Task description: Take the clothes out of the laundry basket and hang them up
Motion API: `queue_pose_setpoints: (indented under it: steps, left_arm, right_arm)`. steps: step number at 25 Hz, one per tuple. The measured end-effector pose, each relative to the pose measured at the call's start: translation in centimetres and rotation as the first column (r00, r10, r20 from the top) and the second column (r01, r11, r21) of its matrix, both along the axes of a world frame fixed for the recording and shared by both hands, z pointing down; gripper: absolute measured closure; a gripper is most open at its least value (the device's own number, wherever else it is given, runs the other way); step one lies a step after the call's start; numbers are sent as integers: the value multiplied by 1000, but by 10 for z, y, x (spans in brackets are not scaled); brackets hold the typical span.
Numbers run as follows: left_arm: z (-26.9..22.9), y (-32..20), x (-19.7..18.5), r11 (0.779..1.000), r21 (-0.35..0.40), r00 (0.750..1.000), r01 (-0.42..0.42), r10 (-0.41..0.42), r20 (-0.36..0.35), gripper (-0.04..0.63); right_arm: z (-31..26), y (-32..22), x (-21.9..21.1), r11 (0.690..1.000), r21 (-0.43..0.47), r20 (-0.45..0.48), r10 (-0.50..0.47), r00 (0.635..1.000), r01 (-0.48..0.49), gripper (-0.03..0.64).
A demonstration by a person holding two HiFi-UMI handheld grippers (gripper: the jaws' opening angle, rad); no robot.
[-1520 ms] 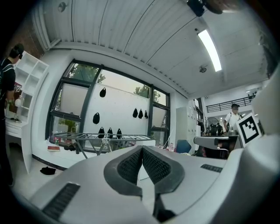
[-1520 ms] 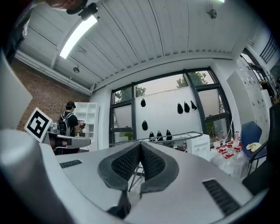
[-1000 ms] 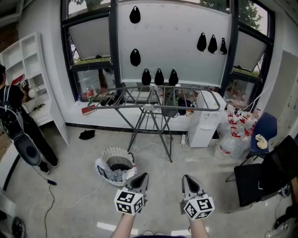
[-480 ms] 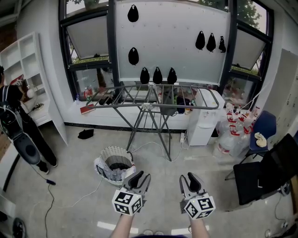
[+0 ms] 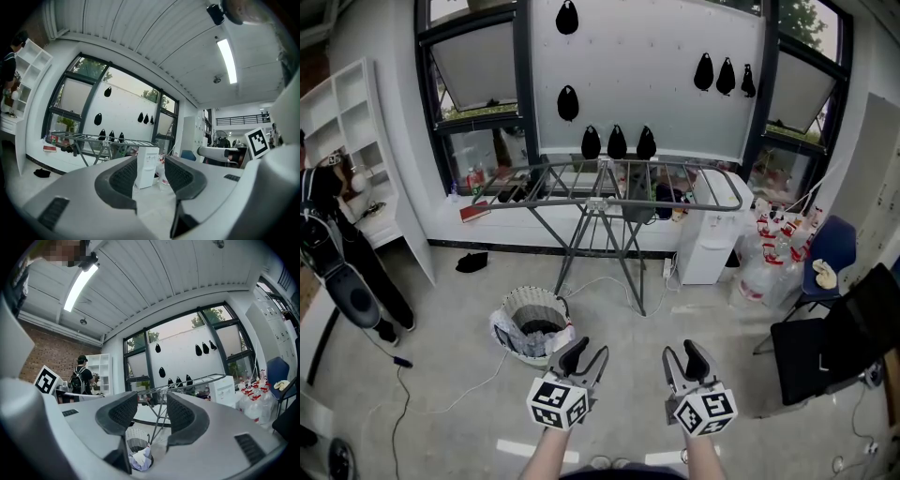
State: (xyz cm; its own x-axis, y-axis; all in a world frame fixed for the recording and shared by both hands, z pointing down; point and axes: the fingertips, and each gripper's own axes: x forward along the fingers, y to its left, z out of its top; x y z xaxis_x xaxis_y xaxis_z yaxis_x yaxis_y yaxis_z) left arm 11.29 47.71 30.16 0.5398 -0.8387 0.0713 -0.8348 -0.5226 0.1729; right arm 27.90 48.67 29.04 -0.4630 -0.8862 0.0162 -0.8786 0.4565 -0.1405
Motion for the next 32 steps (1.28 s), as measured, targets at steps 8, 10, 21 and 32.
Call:
queue_pose_setpoints:
  steps: [8, 10, 21, 32]
  left_arm:
    - [8, 13, -15, 1000, -7, 1000, -22, 22, -6, 414]
    - [9, 12, -18, 1000, -8, 1000, -25, 25, -4, 414]
    - [8, -26, -22, 1000, 1, 1000, -28, 28, -5, 414]
    - [12, -140, -19, 1000, 23, 1000, -9, 9, -5, 414]
  right_arm:
    - [14, 14, -15, 1000, -19, 17, 22, 1000, -22, 439]
    - [13, 14, -17, 999, -26, 24, 35, 999, -35, 439]
    - [8, -20, -17, 999, -4, 10, 39, 999, -39, 439]
    - [13, -132, -8, 999, 18, 20, 46, 999, -46, 439]
